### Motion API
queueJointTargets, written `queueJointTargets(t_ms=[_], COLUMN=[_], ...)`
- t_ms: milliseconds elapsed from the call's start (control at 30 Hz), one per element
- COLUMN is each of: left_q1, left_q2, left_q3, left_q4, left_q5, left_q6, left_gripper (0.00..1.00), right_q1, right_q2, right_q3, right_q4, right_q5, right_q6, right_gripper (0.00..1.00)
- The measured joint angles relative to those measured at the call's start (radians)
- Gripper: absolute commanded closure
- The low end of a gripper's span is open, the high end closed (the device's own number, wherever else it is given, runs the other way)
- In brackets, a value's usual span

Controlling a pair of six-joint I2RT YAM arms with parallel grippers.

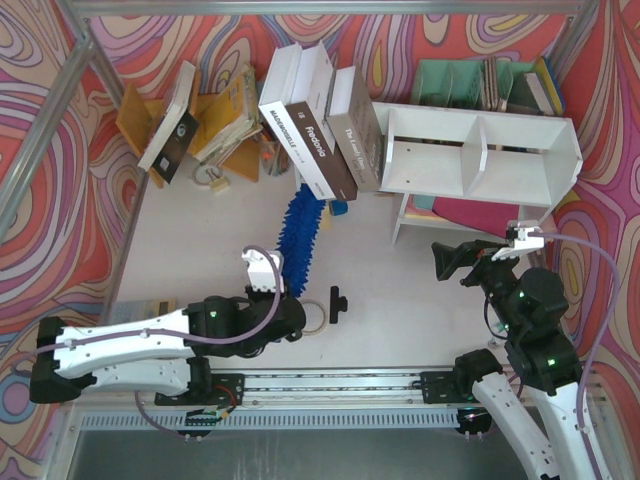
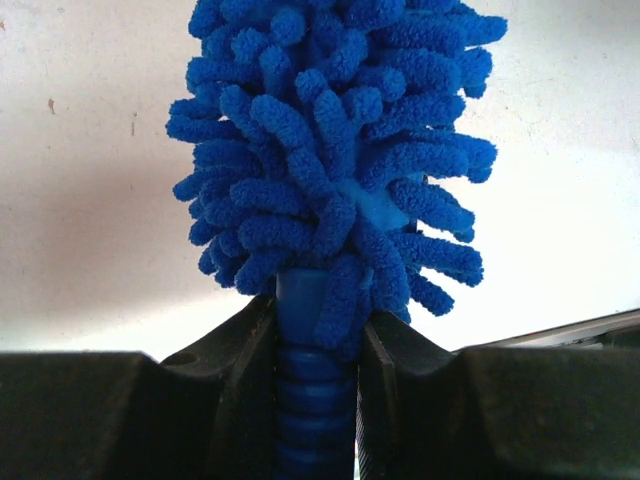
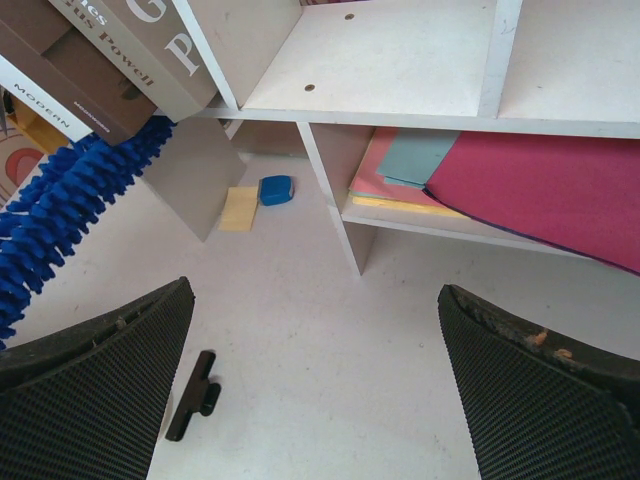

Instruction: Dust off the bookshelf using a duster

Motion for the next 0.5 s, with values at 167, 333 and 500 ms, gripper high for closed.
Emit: queueJointTargets(t_ms=[167,333,500], left_q1=[-0.008,-0.006,0.002], left_q2=[-0.037,0.034,0.200], left_q3=[-0.030,-0.027,0.043], left_q4=[0.005,0.060,0.145], left_q5=[0.002,0.023,0.067], left_q6=[-0.007,0.014,0.082], left_gripper=[1.00,1.00,1.00], right_q1=[0.000,0.000,0.000], right_q2=[0.000,0.000,0.000], right_q3=[0.000,0.000,0.000], right_q4=[0.000,0.000,0.000], right_q5=[0.000,0.000,0.000], right_q6=[0.000,0.000,0.000], right_gripper=[0.01,0.01,0.01])
